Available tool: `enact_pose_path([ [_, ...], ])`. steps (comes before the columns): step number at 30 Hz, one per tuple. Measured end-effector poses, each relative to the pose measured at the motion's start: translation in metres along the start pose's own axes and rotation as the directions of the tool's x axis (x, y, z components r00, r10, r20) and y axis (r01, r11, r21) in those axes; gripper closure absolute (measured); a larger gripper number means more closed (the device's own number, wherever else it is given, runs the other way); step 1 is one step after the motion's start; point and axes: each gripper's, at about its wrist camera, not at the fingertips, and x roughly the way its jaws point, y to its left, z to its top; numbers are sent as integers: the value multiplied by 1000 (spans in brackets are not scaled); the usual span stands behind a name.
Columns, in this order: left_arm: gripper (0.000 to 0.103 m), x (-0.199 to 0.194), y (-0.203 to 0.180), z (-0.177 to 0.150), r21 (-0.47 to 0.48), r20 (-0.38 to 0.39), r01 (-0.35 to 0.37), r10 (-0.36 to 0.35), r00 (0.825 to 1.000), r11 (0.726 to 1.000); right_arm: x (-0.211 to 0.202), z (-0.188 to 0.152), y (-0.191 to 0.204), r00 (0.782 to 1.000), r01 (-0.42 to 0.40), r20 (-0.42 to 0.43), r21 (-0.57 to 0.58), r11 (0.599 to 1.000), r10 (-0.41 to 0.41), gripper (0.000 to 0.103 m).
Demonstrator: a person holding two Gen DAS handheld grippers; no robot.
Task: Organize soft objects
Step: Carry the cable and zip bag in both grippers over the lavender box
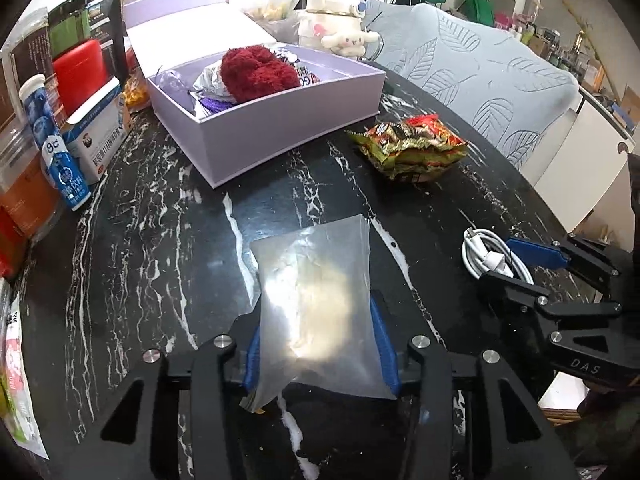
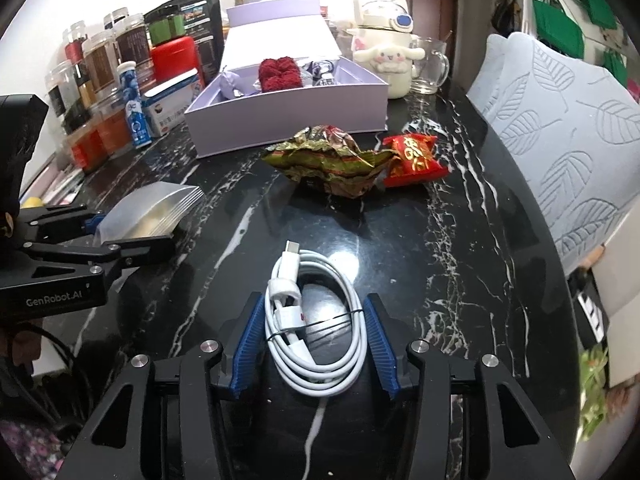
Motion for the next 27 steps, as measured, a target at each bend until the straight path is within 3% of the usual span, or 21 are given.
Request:
enact_pose_path([
  [14, 58, -26, 11, -4, -24, 53, -13, 14, 999, 1000, -14, 6, 24, 995, -86, 44, -42, 995, 88, 54],
  [27, 58, -56, 22, 2, -35, 125, -53, 57, 990, 998, -20, 23, 49, 977, -188, 88, -69, 980, 194, 54],
])
